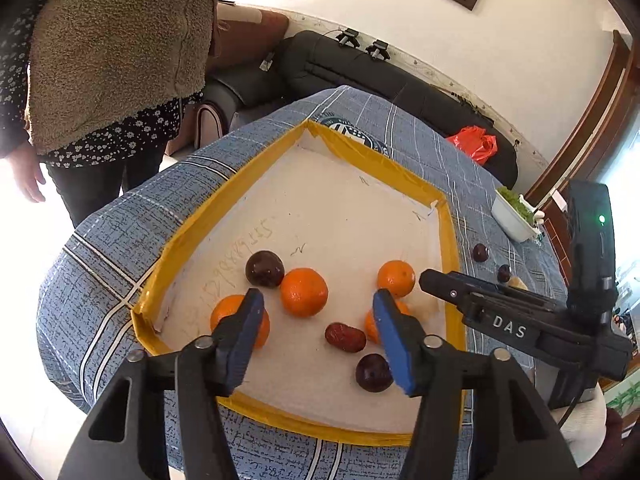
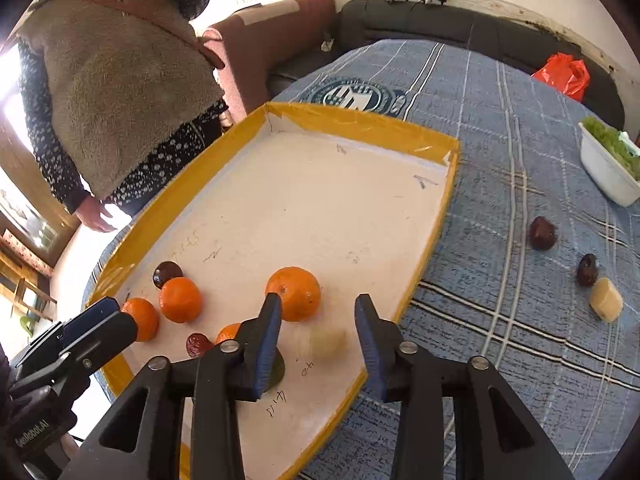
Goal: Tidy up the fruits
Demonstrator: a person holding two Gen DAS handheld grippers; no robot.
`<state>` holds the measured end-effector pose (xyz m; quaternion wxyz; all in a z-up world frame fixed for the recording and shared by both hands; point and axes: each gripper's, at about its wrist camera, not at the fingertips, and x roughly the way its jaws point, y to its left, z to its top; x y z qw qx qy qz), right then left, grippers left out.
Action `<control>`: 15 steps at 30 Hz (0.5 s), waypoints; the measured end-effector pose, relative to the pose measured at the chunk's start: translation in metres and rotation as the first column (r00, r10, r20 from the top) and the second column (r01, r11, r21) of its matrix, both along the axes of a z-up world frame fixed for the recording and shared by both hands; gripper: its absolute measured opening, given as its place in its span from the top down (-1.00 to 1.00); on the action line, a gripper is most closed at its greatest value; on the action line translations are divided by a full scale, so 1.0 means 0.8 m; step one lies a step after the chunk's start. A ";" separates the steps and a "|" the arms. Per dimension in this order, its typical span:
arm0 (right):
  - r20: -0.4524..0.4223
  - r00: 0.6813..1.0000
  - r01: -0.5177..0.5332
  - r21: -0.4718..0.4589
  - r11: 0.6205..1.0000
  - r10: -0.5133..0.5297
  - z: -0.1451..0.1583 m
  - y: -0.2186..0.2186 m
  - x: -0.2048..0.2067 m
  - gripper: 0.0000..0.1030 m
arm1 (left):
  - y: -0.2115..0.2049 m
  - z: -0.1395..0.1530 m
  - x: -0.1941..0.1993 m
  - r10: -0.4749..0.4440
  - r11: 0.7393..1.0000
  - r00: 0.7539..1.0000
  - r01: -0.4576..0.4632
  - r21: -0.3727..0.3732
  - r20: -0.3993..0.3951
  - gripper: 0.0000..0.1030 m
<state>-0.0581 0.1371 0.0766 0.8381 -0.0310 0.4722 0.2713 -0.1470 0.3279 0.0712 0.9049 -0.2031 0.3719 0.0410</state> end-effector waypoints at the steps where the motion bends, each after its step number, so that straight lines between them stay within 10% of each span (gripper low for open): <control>1: 0.010 1.000 0.005 0.004 1.000 -0.005 0.005 -0.004 -0.003 0.09 | 0.000 0.003 -0.001 0.005 1.000 1.000 -0.005 -0.001 0.007 -0.22; 15: 0.130 0.959 0.234 0.143 0.962 -0.252 0.043 -0.140 -0.094 -0.21 | -0.104 0.046 -0.032 -0.009 0.984 0.996 -0.006 0.176 0.085 -0.69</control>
